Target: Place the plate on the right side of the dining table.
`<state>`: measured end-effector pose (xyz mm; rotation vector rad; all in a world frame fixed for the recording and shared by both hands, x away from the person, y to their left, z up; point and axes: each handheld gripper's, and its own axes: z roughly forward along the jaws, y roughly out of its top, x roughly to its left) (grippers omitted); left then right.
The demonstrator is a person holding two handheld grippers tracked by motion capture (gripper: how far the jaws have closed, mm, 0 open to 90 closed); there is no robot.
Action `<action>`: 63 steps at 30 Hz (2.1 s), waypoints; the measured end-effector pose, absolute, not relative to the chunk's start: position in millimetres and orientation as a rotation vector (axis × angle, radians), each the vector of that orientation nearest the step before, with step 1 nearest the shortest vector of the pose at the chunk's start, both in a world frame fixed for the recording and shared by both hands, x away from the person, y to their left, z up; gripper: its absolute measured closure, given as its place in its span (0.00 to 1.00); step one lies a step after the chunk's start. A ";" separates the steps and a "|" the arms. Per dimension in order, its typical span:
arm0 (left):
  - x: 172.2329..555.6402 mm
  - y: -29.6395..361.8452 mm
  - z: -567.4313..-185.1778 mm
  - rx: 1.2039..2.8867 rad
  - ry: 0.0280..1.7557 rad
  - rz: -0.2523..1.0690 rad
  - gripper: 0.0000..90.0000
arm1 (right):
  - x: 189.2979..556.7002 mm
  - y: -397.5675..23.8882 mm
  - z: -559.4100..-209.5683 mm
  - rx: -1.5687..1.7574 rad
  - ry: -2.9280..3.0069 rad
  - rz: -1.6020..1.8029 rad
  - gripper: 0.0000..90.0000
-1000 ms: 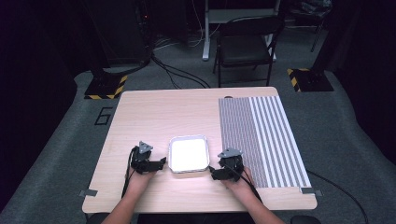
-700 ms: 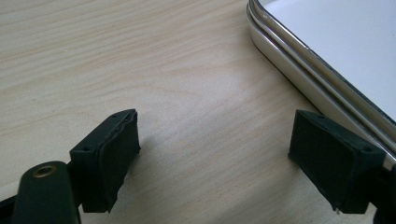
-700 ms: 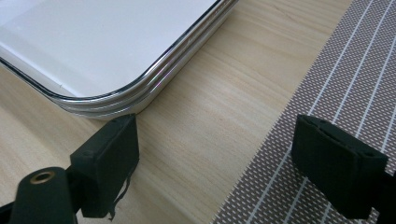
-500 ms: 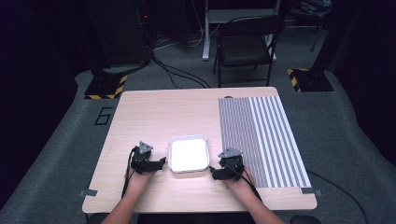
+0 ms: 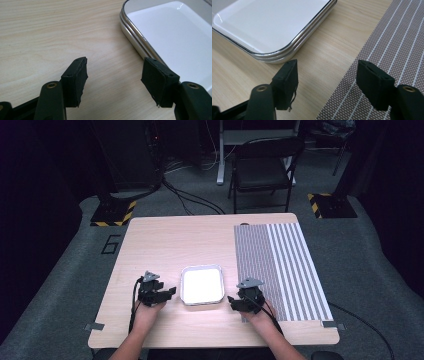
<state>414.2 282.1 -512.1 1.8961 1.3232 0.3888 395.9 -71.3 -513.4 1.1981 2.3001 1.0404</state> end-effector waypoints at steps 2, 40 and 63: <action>413.8 281.9 -510.9 1.876 1.331 0.361 0.42 | 395.4 -73.6 -511.0 1.212 2.276 1.063 0.43; 405.1 291.2 -504.0 1.593 1.334 0.092 0.61 | 407.4 -83.0 -502.3 1.436 2.250 1.342 0.65; 402.4 270.9 -493.3 1.628 1.388 0.094 0.68 | 429.5 -73.2 -477.1 1.569 2.286 1.455 0.70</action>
